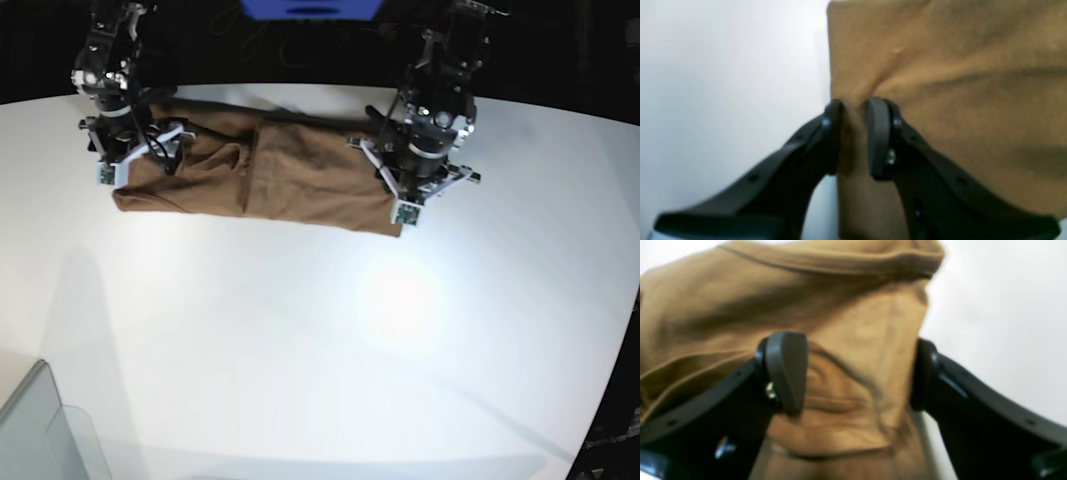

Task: Layout the t-shirt on the table in an organized manner, then fold the t-shirt properly
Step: 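Press and smooth the folded shirt with both grippers, then grasp the strip end with the right gripper and fold it toward the left gripper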

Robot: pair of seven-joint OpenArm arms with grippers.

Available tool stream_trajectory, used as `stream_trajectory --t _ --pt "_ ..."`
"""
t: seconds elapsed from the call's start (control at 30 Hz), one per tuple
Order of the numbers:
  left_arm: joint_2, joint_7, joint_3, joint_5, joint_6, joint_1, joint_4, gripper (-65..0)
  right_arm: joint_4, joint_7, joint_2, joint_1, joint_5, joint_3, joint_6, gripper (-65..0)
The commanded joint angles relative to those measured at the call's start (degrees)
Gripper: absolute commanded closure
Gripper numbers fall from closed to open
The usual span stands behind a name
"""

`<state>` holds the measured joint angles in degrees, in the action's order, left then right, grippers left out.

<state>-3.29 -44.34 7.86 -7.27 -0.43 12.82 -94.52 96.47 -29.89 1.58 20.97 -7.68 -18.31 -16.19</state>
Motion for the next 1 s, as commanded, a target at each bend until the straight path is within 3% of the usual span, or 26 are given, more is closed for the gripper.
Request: stream_trajectory --t 0.0,0.27,0.47,0.7,0.97 --pt "0.0 -3.4 -0.2 -0.1 0.1 0.6 0.1 -14.1 0.1 -2.0 0.0 0.3 -0.5 0.8 -0.6 -36.4" --pt "0.1 -3.4 -0.2 -0.1 0.1 0.7 -2.6 -14.1 0.0 -2.0 0.0 0.2 -0.6 1.6 -0.6 0.0" --pt "-0.1 -3.9 -0.2 -0.1 0.1 0.4 -9.3 -14.1 2.1 -1.4 0.0 -0.9 -0.7 1.1 -0.6 0.0" --pt "-0.4 -4.0 -0.4 -0.3 0.1 0.8 -17.8 -14.1 12.1 -1.4 1.0 -1.7 -0.7 1.1 -0.6 0.0" --pt "0.1 -4.0 -14.1 -0.1 0.1 3.2 -13.2 -14.1 18.0 -1.4 2.1 -1.8 -0.7 2.3 -0.6 0.0"
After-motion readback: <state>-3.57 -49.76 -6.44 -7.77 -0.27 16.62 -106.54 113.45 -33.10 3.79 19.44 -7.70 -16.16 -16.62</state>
